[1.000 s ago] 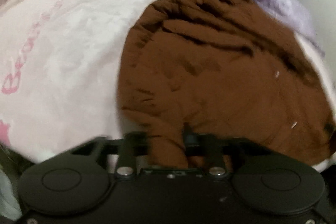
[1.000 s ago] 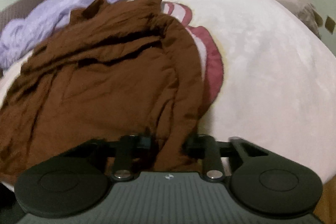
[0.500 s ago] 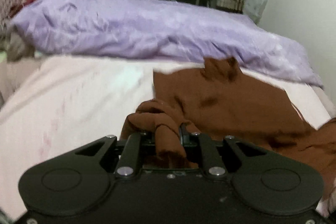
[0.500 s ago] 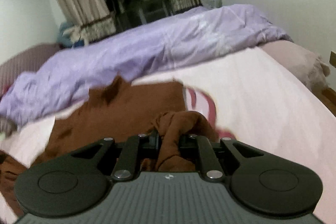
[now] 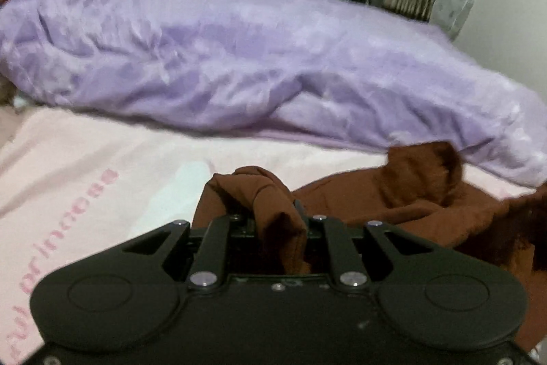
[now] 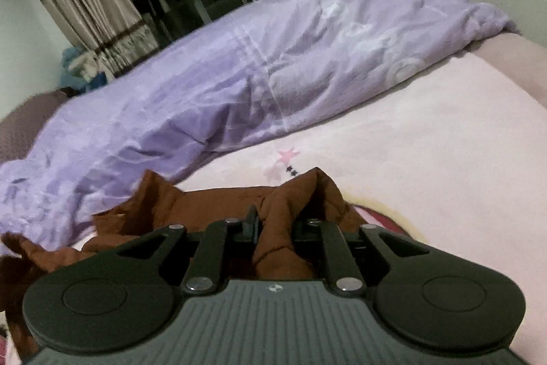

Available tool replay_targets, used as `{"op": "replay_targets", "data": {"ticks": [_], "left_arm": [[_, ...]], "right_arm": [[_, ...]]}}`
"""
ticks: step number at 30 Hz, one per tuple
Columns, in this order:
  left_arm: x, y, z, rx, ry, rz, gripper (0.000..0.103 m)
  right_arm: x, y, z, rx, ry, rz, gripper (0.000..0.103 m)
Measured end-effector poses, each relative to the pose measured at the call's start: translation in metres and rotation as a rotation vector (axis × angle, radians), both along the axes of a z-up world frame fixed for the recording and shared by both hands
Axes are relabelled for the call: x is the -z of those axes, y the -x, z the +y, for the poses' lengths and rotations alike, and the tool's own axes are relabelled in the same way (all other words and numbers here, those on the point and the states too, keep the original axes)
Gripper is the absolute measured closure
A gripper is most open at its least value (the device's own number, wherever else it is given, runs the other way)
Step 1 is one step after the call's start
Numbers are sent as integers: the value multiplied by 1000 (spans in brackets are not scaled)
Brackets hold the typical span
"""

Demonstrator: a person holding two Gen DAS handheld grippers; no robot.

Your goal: Fold large clothes

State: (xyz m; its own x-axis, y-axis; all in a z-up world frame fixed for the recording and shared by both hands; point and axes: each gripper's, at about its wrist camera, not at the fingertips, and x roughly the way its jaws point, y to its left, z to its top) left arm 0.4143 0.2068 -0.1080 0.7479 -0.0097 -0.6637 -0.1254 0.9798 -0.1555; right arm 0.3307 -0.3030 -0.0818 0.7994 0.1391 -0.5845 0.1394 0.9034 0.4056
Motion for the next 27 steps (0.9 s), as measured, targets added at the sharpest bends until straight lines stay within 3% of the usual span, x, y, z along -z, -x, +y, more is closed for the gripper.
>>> {"op": "replay_targets", "data": {"ticks": [5,8,10,11,12,13,14,16,19,21,25,27], "left_arm": [[39,-34,11,-9,72,94,75],[24,-23,24,43,96,96,65],[7,-14,38,38,133,62,52],[-3,-8,46,14,172,39,40],[-12,-4,55,-12,210,2,18],[-21,1,62,-53,215,-47,3],[-29,5,67,-119,192,-106,0],[-37,4,75,-196,164,-105,0],[-36,-1,82,-156,222,-49,0],[-33,9,76,-128,210,-54,0],[-23,32,53,-39,115,11,0],[-13,50,39,26,66,36,0]], "right_arm": [[39,-43,7,-24,23,103,83],[38,-40,-1,-99,-2,65,66],[26,-33,-16,-133,-89,28,51],[19,-30,-23,-130,-128,7,49],[14,-26,-28,-120,-164,-8,40],[10,-23,-34,-103,-204,-24,32],[6,-23,-38,-92,-247,-33,27],[2,-23,-47,-55,-342,-53,12],[-8,-22,-57,50,-296,-91,10],[-13,-21,-63,104,-256,-89,10],[-13,-3,-62,39,-198,-86,10],[-11,12,-55,-8,-116,-91,9]]}}
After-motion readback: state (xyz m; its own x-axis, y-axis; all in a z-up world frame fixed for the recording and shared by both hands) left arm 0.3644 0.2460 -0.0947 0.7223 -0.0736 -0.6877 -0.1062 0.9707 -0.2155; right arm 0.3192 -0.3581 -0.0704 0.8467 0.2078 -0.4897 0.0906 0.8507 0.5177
